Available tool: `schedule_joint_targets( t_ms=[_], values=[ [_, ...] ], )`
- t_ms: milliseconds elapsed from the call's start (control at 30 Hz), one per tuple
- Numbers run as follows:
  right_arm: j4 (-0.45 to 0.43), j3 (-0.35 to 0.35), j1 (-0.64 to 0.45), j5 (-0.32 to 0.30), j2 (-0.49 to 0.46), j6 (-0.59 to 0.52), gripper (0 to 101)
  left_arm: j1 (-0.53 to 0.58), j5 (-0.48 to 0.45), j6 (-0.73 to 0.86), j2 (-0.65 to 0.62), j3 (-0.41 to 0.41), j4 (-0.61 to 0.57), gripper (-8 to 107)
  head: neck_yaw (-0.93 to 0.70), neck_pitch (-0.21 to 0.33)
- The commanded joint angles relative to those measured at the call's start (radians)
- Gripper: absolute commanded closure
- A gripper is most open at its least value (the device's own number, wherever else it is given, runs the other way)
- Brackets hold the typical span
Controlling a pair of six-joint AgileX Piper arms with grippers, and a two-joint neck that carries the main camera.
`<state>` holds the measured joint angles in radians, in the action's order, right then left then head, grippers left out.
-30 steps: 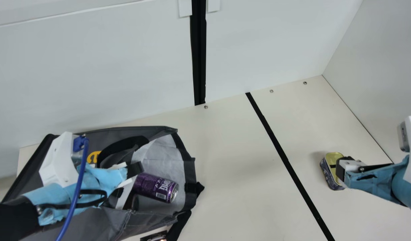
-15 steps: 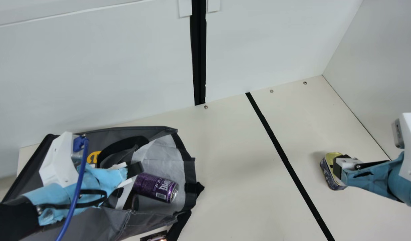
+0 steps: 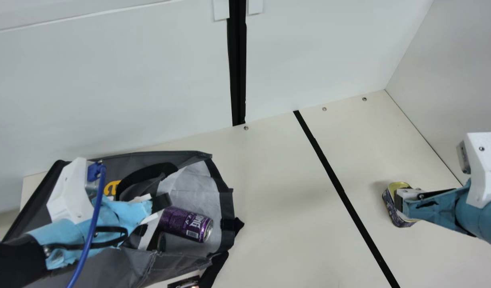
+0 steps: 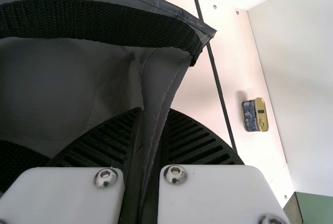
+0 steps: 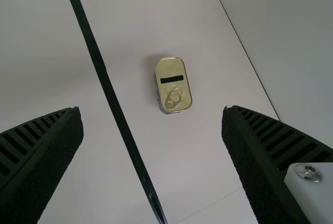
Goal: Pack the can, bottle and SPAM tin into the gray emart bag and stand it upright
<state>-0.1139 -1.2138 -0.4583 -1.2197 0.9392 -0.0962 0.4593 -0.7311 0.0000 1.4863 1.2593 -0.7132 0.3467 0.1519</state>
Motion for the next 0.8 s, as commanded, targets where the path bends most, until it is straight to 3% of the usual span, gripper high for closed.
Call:
schedule_joint_targets(
  t_ms=[0, 767],
  values=[
    [0.003, -0.001, -0.002, 0.000, 0.009, -0.005, 6, 0.000, 0.000, 0.000, 0.000, 0.000, 0.000, 107, 0.002, 0.023],
    [0.065, -0.081, -0.092, 0.000, 0.186, -0.171, 6, 0.000, 0.000, 0.000, 0.000, 0.000, 0.000, 107, 0.002, 0.023]
  ],
)
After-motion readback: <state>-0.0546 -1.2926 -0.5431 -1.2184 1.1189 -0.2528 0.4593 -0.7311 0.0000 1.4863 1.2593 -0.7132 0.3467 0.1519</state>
